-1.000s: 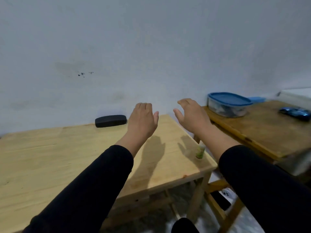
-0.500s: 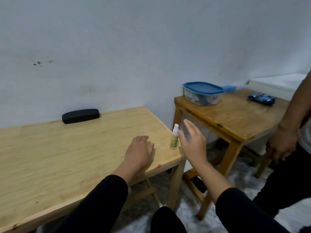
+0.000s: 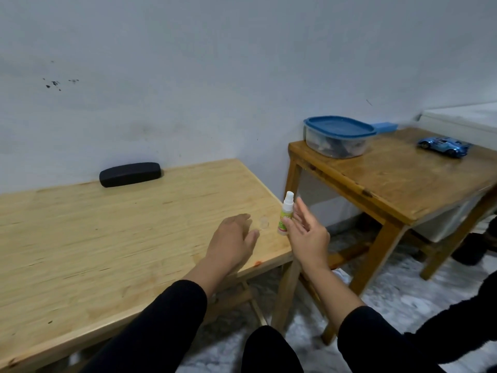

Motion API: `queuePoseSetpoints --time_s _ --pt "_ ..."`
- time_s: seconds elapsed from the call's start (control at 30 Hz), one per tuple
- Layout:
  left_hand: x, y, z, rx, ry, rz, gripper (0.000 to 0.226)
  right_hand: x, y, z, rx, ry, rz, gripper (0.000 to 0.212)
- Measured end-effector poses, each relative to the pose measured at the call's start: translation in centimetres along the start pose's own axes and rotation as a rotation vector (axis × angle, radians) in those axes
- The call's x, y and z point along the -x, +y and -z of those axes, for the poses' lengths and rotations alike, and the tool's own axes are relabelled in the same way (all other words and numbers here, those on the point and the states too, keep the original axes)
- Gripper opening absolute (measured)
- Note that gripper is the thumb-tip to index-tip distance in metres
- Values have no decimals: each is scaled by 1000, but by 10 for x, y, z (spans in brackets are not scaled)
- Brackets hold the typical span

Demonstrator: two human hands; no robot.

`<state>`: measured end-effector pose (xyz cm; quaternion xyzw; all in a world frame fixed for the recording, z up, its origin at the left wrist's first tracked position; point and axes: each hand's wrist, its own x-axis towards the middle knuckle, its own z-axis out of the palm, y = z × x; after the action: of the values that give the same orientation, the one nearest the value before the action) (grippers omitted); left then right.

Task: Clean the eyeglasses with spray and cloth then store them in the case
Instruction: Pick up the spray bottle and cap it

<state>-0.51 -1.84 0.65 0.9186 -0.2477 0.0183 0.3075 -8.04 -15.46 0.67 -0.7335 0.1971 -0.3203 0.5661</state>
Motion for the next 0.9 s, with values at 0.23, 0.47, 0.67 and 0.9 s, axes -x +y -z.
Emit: queuePoseSetpoints --time_s 0.23,0.47,0.67,0.9 --pt "-12 16 -11 129 25 -24 41 -7 2 -1 -56 -21 -5 52" --pt "-18 23 -16 338 131 6 26 -8 6 3 -94 -29 -1 52" --pt "-34 51 10 605 299 -111 27 -10 7 4 -123 -39 7 52" --pt "-39 71 8 517 183 -291 30 -11 5 5 -102 -38 3 49"
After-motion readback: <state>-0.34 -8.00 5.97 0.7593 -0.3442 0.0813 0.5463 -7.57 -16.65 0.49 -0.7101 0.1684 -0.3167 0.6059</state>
